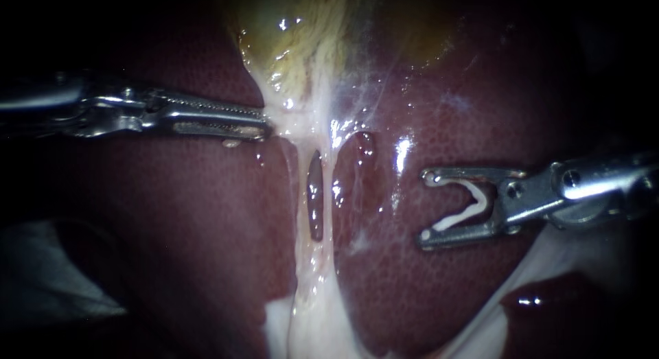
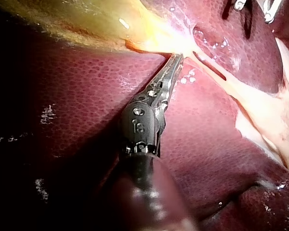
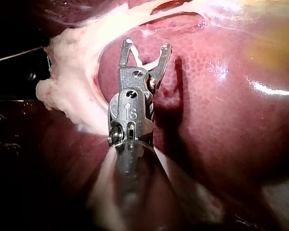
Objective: Clipping first clip left tube
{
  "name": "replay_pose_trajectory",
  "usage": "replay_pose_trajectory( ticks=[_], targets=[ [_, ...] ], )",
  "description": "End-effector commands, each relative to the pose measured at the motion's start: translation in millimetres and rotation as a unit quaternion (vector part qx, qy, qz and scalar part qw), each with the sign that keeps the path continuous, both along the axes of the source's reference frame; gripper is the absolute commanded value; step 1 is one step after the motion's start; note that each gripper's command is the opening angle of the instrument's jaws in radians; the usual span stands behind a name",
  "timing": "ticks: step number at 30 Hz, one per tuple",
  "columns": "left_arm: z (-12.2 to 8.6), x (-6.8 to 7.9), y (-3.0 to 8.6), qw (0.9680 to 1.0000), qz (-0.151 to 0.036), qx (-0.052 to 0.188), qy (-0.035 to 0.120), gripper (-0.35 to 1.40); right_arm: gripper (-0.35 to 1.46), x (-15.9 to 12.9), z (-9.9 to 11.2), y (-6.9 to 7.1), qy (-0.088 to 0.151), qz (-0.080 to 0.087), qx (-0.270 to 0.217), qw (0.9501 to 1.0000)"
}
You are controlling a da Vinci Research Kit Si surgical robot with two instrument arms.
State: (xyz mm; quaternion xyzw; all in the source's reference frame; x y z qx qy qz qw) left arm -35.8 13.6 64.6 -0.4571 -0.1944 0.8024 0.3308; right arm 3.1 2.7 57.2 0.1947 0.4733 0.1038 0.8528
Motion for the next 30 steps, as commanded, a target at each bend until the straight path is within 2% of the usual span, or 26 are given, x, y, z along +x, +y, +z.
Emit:
replay_pose_trajectory(
  ticks=[1,5,8,10,14,17,23,30],
  targets=[
    [-0.2,0.1,0.0,1.0,0.0,0.0,0.0,-0.35,0.5,0.0,0.0,0.0,0.0,0.0,0.0,1.0],
    [-1.6,0.5,0.1,1.0,0.001,0.003,-0.002,-0.35,0.5,0.0,0.0,0.0,0.0,0.0,0.0,1.0],
    [-3.6,1.3,0.6,1.0,0.002,0.008,-0.004,-0.35,0.5,0.0,0.0,0.0,0.0,0.0,0.0,1.0],
    [-5.1,1.9,1.0,0.9999,-0.003,0.011,-0.007,-0.35,0.5,0.0,0.0,0.0,0.0,0.0,0.0,1.0],
    [-8.1,3.4,1.6,0.9998,-0.013,0.006,-0.014,-0.35,0.5,0.0,0.1,0.0,0.0,0.0,0.0,1.0],
    [-9.2,3.8,1.8,0.9998,-0.013,0.002,-0.017,-0.35,0.5,0.1,0.1,0.0,0.0,0.0,0.0,1.0],
    [-9.4,3.8,1.8,0.9997,-0.014,0.002,-0.018,-0.35,0.5,1.1,-0.2,-0.1,0.007,-0.007,0.007,0.9999],
    [-9.4,3.7,1.8,0.9997,-0.015,0.002,-0.017,-0.35,0.5,4.8,-0.4,-1.6,0.029,-0.014,0.005,0.9995]
  ],
)
